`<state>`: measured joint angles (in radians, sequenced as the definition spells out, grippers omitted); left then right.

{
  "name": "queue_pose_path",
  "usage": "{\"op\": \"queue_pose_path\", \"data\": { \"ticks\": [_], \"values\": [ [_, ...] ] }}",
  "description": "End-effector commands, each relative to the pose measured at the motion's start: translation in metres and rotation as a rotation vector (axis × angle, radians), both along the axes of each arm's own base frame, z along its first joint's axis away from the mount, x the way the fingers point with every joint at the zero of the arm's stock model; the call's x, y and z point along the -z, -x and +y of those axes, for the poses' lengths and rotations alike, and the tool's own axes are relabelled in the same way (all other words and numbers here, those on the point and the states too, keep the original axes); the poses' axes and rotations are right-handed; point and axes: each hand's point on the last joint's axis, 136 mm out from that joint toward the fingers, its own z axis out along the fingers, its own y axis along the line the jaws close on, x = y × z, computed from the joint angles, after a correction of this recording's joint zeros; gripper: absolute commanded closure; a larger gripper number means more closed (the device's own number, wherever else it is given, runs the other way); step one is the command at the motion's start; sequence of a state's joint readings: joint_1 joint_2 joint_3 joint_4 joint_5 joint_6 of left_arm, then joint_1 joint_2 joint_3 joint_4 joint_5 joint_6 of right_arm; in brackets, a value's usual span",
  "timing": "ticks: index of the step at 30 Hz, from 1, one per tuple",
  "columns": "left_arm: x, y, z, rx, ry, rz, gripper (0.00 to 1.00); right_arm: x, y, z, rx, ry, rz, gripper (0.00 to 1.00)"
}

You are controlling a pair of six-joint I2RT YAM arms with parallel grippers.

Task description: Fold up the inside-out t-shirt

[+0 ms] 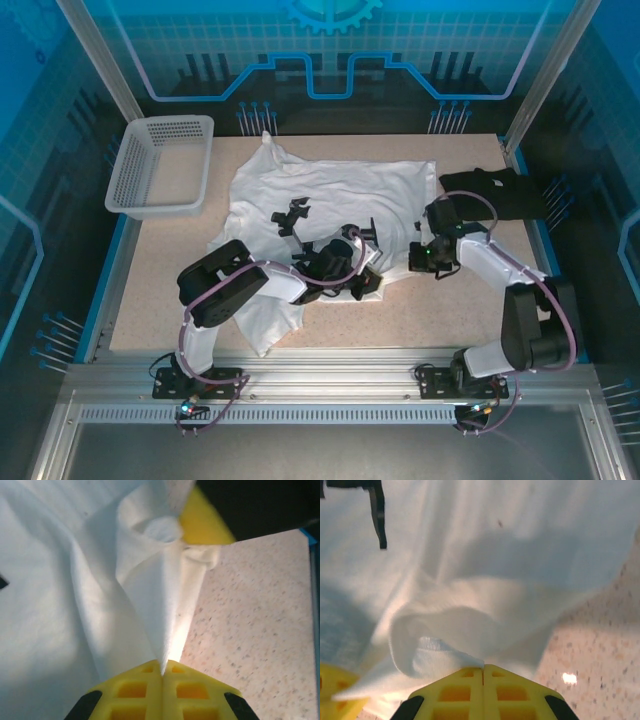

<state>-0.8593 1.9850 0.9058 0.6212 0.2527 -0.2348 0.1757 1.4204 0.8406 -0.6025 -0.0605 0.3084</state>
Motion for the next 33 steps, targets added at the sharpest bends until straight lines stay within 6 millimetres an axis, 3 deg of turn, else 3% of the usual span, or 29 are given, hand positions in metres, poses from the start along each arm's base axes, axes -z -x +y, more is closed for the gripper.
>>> {"op": "queue_pose_path", "data": {
  "ticks": [1,6,12,24,28,33],
  "values": [
    [0.022,0.002,0.018,-0.014,-0.096,-0.006,0.96,0.007,0.02,-0.005,0.065,-0.012,0.05,1.0],
    [0.031,0.006,0.023,-0.007,-0.123,-0.007,0.95,0.01,0.026,-0.007,0.07,-0.017,0.059,1.0],
    [0.032,0.01,0.02,0.03,-0.121,-0.008,1.0,-0.003,0.012,0.008,0.003,-0.074,-0.016,1.0],
    [0.029,0.013,0.017,0.054,-0.101,-0.005,1.0,0.009,-0.002,-0.009,0.043,0.046,0.056,0.82],
    [0.029,0.014,0.017,0.054,-0.101,-0.002,1.0,0.001,0.0,-0.003,0.007,0.017,0.03,0.77],
    [0.03,0.013,0.015,0.055,-0.098,0.003,1.0,-0.009,0.01,0.013,-0.046,-0.037,-0.018,0.64]
  ]
}}
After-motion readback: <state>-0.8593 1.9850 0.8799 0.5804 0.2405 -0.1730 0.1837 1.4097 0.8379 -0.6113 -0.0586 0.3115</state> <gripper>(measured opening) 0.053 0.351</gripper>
